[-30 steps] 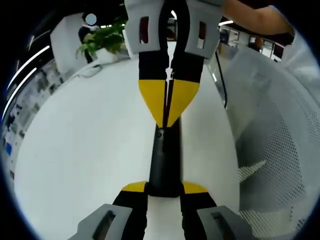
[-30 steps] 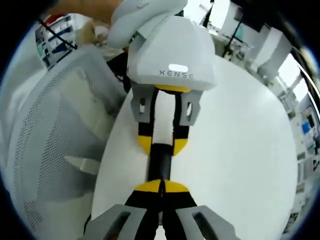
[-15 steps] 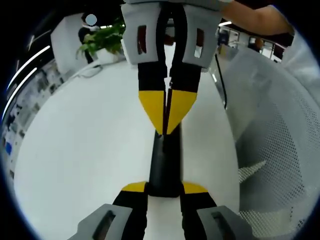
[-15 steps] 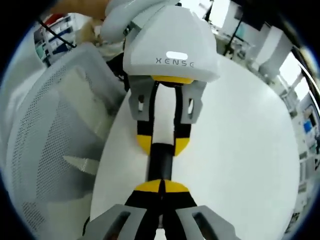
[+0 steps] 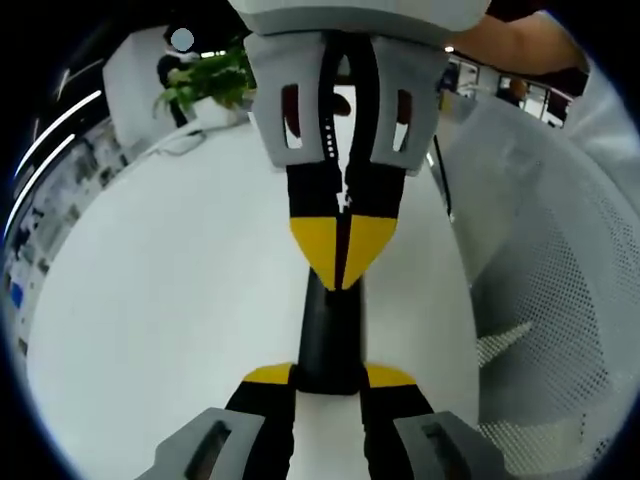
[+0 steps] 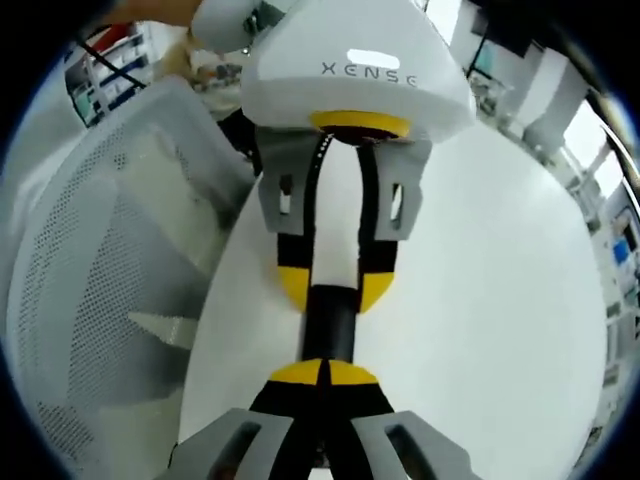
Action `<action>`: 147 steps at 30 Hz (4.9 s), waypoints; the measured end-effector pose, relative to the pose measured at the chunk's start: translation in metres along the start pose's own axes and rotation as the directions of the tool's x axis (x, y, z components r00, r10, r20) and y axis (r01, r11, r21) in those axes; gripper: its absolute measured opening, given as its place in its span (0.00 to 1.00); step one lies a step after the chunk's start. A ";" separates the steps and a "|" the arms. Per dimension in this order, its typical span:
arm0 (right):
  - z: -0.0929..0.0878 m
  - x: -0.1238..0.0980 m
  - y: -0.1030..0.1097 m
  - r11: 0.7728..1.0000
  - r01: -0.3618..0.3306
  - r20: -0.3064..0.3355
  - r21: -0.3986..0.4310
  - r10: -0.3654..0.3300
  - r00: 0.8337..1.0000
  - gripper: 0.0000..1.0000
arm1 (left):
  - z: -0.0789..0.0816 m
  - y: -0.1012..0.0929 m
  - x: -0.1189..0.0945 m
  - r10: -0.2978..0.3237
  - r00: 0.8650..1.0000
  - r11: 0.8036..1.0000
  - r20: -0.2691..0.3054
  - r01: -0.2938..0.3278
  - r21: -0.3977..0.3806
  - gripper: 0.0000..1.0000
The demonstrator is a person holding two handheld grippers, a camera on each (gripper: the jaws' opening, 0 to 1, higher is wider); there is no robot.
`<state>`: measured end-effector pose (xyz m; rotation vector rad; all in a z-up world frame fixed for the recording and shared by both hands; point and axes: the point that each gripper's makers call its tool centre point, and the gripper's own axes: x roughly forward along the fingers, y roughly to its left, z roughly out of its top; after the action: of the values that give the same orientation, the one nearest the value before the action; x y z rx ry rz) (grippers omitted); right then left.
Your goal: Press the specified remote control buttons in sequence, fully releasing each button before pressing the next.
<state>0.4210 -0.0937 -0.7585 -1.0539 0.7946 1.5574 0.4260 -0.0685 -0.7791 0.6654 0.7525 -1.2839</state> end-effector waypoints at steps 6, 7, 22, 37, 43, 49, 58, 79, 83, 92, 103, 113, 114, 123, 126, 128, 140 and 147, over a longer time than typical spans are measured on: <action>-0.002 0.003 0.000 1.000 -0.004 -0.008 0.001 0.004 1.000 0.00 | 0.000 -0.001 0.000 0.000 1.000 1.000 0.002 0.000 -0.001 0.24; -0.002 0.003 0.000 1.000 -0.005 -0.009 0.000 0.005 1.000 0.00 | 0.000 -0.001 0.000 0.000 1.000 1.000 0.003 0.000 -0.001 0.24; -0.005 0.011 0.002 1.000 -0.021 -0.018 0.000 0.021 1.000 0.00 | 0.000 -0.001 0.000 0.000 1.000 1.000 0.008 0.000 -0.004 0.24; -0.006 0.013 0.002 0.999 -0.035 -0.025 0.017 0.035 0.999 0.00 | 0.000 -0.001 0.001 -0.004 1.000 1.000 0.012 0.004 -0.004 0.24; -0.007 0.014 0.002 0.999 -0.032 -0.041 0.018 0.033 0.999 0.00 | 0.000 -0.001 0.001 -0.002 1.000 1.000 0.017 0.002 -0.005 0.24; -0.007 0.014 0.001 0.999 -0.033 -0.046 0.021 0.034 0.998 0.00 | 0.000 0.000 0.001 -0.001 1.000 1.000 0.016 0.001 -0.004 0.24; -0.007 0.014 0.001 0.999 -0.029 -0.046 0.025 0.030 0.999 0.00 | -0.001 0.000 0.001 0.000 1.000 1.000 0.010 0.000 -0.002 0.24; 0.000 0.004 0.001 1.000 -0.008 0.001 0.012 0.008 1.000 0.00 | 0.000 -0.001 0.000 0.003 1.000 1.000 0.002 -0.003 0.001 0.24; 0.001 0.001 0.001 1.000 -0.006 0.006 0.008 0.005 1.000 0.00 | 0.001 -0.001 0.000 0.004 1.000 1.000 0.000 -0.004 0.002 0.24; 0.002 -0.001 0.002 1.000 -0.001 0.008 0.001 0.001 1.000 0.00 | 0.001 -0.002 0.000 0.003 1.000 1.000 -0.002 -0.003 0.003 0.24; 0.006 -0.008 0.000 1.000 0.009 0.064 0.004 -0.009 0.998 0.00 | 0.000 -0.002 0.000 0.003 1.000 1.000 -0.003 -0.003 0.003 0.24; 0.003 -0.013 0.000 0.999 0.033 0.104 0.021 -0.035 0.994 0.09 | 0.000 -0.001 0.000 0.005 1.000 1.000 -0.002 -0.005 0.002 0.24; 0.004 -0.014 -0.001 0.999 0.041 0.115 0.022 -0.043 0.992 0.10 | 0.000 -0.001 0.000 0.006 1.000 1.000 -0.001 -0.006 0.002 0.24; 0.003 -0.021 -0.004 0.994 0.073 0.201 0.075 -0.087 0.976 0.23 | -0.001 0.000 0.000 0.009 1.000 1.000 0.003 -0.009 -0.002 0.24; 0.004 -0.025 -0.003 0.992 0.073 0.243 0.102 -0.096 0.965 0.28 | -0.001 0.000 0.000 0.010 1.000 1.000 0.003 -0.010 -0.001 0.24; 0.005 -0.027 -0.003 0.992 0.074 0.263 0.104 -0.100 0.960 0.30 | -0.001 0.000 0.000 0.011 1.000 1.000 0.003 -0.011 0.001 0.24; -0.014 -0.042 -0.009 0.975 0.119 0.328 0.186 -0.176 0.928 0.37 | -0.001 0.001 0.000 0.015 1.000 1.000 0.007 -0.015 0.002 0.24; -0.032 -0.050 -0.012 0.961 0.155 0.340 0.230 -0.229 0.912 0.38 | -0.001 0.000 -0.001 0.020 1.000 1.000 0.010 -0.020 0.001 0.24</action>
<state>0.4434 -0.1384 -0.7249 -0.6481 0.5563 1.4140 0.4262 -0.0678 -0.7789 0.6654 0.7360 -1.2687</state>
